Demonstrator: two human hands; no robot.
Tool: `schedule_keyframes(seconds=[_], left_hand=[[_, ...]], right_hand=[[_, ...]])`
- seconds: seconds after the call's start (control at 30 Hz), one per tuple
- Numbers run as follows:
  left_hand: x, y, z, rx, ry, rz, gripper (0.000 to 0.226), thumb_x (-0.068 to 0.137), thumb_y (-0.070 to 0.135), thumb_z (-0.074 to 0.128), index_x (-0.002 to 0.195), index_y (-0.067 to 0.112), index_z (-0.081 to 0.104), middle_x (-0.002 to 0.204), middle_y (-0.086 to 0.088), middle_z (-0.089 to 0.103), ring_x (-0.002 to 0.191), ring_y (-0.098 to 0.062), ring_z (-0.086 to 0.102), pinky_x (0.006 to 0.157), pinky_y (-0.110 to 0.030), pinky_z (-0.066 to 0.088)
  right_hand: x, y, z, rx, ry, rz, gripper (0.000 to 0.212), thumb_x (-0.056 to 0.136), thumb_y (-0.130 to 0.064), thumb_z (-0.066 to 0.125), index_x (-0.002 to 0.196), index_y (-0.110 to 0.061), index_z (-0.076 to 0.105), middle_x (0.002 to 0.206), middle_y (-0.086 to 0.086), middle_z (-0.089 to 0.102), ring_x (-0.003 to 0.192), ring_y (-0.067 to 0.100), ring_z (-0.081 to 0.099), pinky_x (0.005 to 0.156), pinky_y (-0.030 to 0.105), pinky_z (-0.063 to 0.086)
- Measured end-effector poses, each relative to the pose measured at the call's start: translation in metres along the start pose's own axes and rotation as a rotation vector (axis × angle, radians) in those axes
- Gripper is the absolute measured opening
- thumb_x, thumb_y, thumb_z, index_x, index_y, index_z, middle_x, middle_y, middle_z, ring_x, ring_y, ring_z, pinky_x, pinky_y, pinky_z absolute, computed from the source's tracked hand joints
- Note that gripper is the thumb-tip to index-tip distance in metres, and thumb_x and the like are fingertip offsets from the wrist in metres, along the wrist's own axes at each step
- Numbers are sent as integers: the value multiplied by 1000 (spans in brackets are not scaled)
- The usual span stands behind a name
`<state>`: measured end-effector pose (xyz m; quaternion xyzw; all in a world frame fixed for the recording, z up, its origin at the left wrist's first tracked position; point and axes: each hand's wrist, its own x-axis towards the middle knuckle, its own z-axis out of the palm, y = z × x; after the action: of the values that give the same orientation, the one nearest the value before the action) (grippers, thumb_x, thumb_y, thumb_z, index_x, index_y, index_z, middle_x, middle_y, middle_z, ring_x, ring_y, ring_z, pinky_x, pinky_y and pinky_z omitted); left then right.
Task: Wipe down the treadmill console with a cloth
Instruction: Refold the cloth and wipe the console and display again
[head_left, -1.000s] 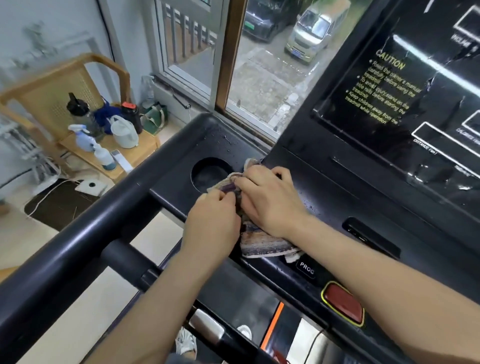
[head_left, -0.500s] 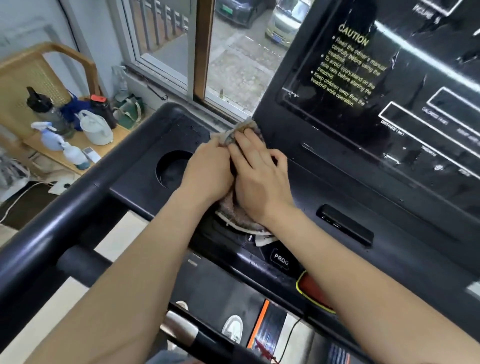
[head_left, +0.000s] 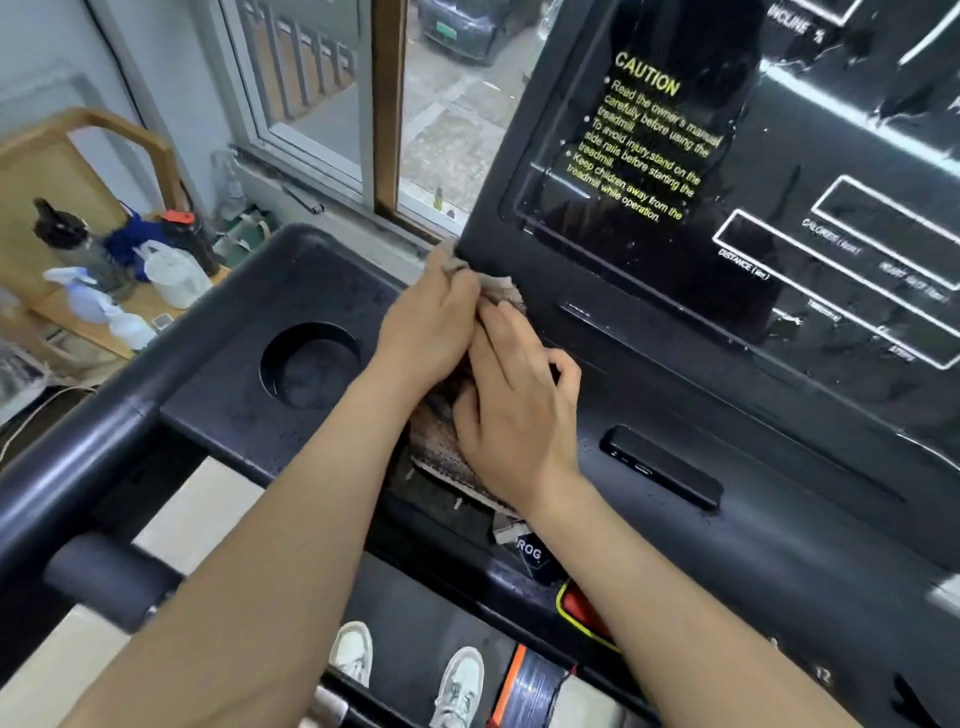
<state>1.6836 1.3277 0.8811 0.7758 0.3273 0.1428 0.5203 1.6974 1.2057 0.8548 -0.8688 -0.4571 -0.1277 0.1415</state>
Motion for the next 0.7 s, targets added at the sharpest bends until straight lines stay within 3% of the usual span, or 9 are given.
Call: schedule_keyframes(seconds=[0.1,0.17,0.27,0.4,0.5,0.57,0.6,0.63,0.7], left_hand=[[-2,-11,0,139,24,56,35,102,32,31,132,18,41,106,-2,59,96,-24,53,70,-27,26],[-13,-29,1,261,60,144,37,101,33,32,135,18,37,113,-5,61,100,-29,58,70,-32,34],[-49,-55,-3,511,126,319,38,99,28,34,135,14,35,112,-7,59,94,-31,59,68,-38,44],[-56,-61,8,723,89,297,63,95,36,20,145,-3,24,132,-19,46,118,-33,48,97,-42,44],[-24,-34,19,467,185,182,59,95,33,34,142,-1,27,124,-16,53,107,-32,52,78,-38,40],[-6,-17,23,210,261,193,30,91,22,41,118,9,41,97,-2,56,81,-18,50,64,-33,26],[-2,-10,24,109,286,230,19,90,18,40,108,11,41,87,3,51,74,-13,47,63,-33,26],[2,-4,26,24,292,289,21,90,18,39,109,9,39,87,2,49,77,-14,48,65,-36,32],[5,4,32,-32,254,368,51,93,22,35,141,8,26,119,-15,50,111,-32,50,92,-50,42]], right_hand=[[-2,2,0,17,66,-30,43,83,-17,50,124,-12,61,139,0,53,137,14,39,94,38,32],[-4,5,1,53,100,-79,32,81,-14,53,109,-13,68,130,-1,60,130,14,48,90,37,32],[-10,10,-2,85,91,-166,22,80,-13,56,95,-18,70,116,-7,66,120,11,55,86,37,32],[-18,19,-13,57,38,-178,28,86,-18,53,110,-20,67,116,-10,64,119,9,54,85,34,34],[-9,23,-22,39,43,-113,42,87,-20,53,128,-16,59,117,-7,62,117,13,53,83,35,39],[-3,25,-25,18,56,-103,50,87,-18,54,137,-13,51,114,-5,62,113,14,53,80,35,39],[-2,27,-25,-6,63,-105,53,87,-17,54,139,-13,48,112,-4,61,111,15,53,78,35,40],[-1,29,-25,-32,82,-107,55,87,-14,55,141,-12,45,110,-3,62,108,16,53,75,35,42],[0,36,-27,-51,147,-117,54,88,-8,55,141,-9,45,103,0,64,96,18,56,69,35,46]])
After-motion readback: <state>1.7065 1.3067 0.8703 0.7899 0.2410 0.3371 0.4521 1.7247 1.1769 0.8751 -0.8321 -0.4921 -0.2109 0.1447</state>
